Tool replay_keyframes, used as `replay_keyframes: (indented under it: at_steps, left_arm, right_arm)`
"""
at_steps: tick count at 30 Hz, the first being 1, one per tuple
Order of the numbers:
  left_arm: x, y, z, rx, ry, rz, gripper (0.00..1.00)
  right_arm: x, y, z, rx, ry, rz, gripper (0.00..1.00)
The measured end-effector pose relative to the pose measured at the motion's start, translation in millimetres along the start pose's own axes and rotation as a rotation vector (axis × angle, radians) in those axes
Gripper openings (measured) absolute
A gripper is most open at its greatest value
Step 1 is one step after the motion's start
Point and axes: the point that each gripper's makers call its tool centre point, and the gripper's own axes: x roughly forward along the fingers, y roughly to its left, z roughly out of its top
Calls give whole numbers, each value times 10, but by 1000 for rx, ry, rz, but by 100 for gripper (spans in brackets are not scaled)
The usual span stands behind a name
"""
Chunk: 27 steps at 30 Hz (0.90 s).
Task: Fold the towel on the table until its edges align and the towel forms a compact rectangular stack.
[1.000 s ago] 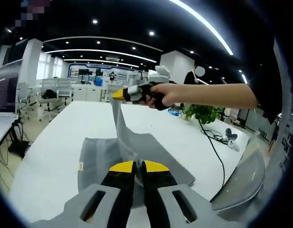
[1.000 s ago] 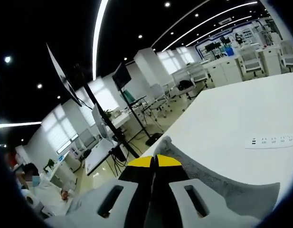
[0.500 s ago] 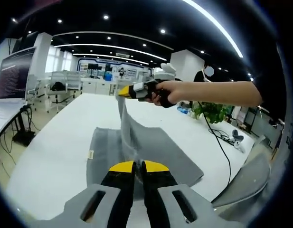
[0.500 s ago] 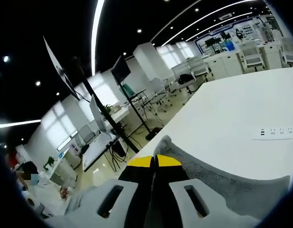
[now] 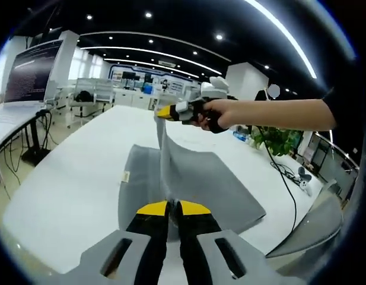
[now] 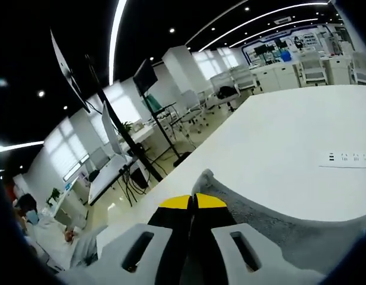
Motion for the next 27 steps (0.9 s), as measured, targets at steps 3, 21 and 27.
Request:
replay_keyframes:
  at_steps: [3, 21, 27]
  left_arm:
    - [19, 48, -55, -18, 2, 11, 6]
    - [135, 343, -360, -137, 4, 94, 6]
    - [152, 411, -429, -171, 3, 122, 6]
  right_arm:
    - [62, -11, -63, -2, 12, -10, 0]
    - [412, -120, -366, -47, 54, -87, 0]
    - [536, -167, -475, -65, 66, -121, 0]
